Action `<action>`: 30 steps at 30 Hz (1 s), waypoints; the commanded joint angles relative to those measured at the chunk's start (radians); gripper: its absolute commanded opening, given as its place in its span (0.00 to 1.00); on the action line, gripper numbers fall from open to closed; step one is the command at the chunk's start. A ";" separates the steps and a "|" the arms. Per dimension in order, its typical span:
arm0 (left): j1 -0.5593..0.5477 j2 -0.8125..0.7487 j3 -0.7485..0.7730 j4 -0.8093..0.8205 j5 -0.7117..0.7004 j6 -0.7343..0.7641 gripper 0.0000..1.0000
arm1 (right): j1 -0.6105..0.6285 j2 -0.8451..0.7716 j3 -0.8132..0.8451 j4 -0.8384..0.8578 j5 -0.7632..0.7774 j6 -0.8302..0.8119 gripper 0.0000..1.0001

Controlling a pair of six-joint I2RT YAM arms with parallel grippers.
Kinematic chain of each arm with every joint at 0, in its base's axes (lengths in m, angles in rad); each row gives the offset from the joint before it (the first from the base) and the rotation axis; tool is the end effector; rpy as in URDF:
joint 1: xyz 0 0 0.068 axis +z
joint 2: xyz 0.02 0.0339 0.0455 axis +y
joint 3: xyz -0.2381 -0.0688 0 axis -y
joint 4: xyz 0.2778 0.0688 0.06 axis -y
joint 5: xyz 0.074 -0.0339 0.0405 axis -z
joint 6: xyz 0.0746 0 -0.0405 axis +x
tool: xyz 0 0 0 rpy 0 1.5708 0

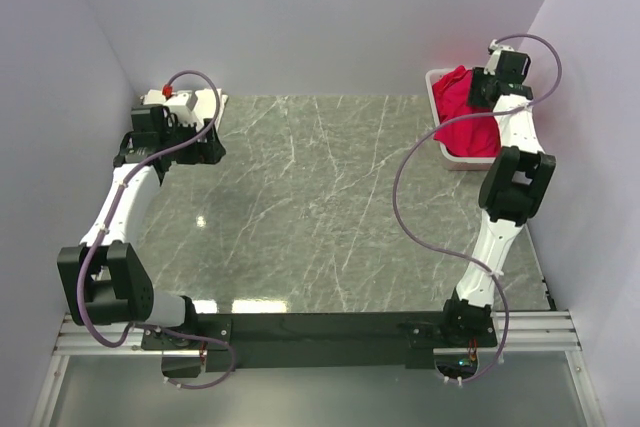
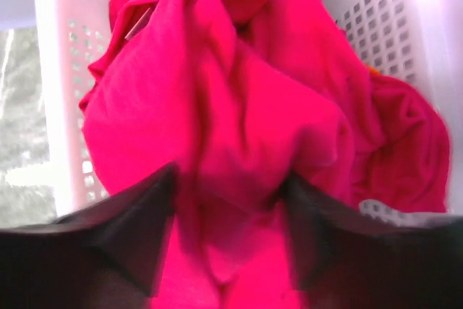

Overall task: Fold and stack the t-shirts
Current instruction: Grab the tshirt from the pile

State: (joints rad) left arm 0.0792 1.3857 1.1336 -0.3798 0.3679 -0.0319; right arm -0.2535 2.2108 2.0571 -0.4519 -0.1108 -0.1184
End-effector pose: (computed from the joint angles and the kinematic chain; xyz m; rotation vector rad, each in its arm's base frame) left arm 0.3770 0.0030 0.2515 0.0840 2.1774 -0.3775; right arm 0.5516 -0.1344 0.2369 0.0837 2.1720 -0.0920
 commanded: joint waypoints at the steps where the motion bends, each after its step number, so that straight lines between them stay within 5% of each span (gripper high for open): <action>1: -0.001 0.010 0.034 -0.013 -0.035 0.056 0.99 | -0.009 -0.022 0.057 0.064 0.039 -0.033 0.52; 2: -0.001 0.012 0.038 -0.021 -0.040 0.056 1.00 | -0.012 -0.055 0.043 0.058 0.030 -0.027 0.41; 5: -0.002 0.018 0.051 -0.024 -0.026 0.053 0.99 | -0.018 -0.129 -0.017 0.041 -0.001 -0.014 0.30; 8: -0.001 0.016 0.054 -0.016 0.002 0.043 1.00 | -0.018 -0.305 -0.130 0.061 -0.004 0.012 0.00; 14: -0.001 -0.007 0.052 -0.014 0.025 0.040 0.99 | -0.018 -0.587 -0.354 0.142 0.003 0.039 0.00; 20: -0.001 -0.077 0.009 0.019 0.031 -0.008 0.99 | -0.017 -0.753 -0.362 0.153 -0.035 0.051 0.00; 30: -0.001 -0.102 0.015 0.016 0.032 -0.019 0.99 | -0.015 -0.744 -0.242 0.202 0.105 0.026 0.00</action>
State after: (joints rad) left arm 0.0792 1.3296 1.1458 -0.4007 0.3801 -0.0319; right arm -0.2626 1.4776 1.7622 -0.3504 -0.0399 -0.0891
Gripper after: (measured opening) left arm 0.995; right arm 0.029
